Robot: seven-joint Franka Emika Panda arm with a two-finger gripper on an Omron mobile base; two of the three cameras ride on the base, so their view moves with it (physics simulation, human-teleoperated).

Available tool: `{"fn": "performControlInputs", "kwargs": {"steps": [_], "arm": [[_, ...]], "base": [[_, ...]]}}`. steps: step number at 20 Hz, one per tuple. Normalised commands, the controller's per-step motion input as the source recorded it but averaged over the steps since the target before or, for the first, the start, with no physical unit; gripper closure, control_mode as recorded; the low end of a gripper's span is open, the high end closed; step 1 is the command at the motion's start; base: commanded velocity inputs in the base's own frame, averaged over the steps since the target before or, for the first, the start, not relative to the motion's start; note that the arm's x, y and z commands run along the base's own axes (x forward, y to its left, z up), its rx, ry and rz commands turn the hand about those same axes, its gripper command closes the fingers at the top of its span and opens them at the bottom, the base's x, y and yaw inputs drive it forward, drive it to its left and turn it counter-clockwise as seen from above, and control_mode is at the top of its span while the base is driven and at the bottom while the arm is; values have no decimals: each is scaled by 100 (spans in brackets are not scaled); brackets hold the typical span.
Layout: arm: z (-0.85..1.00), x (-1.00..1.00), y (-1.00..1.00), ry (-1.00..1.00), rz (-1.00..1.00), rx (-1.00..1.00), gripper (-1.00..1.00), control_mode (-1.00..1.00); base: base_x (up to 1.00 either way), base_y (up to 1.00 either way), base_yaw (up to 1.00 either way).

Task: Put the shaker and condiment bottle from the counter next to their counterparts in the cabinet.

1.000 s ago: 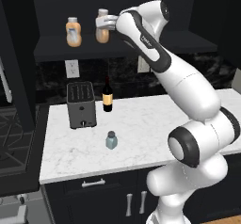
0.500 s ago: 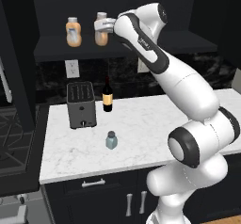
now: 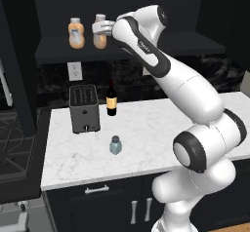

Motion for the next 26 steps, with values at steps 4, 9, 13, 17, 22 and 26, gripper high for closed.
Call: {"fn": "performControlInputs", "kwargs": {"steps": [4,9,13,17,22,26], "arm": [[-3,31,0,0,0,0,100,-100],[0,18,0,0,0,0,100,-100],[-6,2,0,0,0,0,100,-100],[-9,1,0,0,0,0,100,-100],[-4,1,0,0,0,0,100,-100],[-25,0,0,0,0,0,100,-100]], "base": [[0,0,0],[0,0,0],[0,0,0],[0,0,0],[0,0,0],[0,0,0]]}}
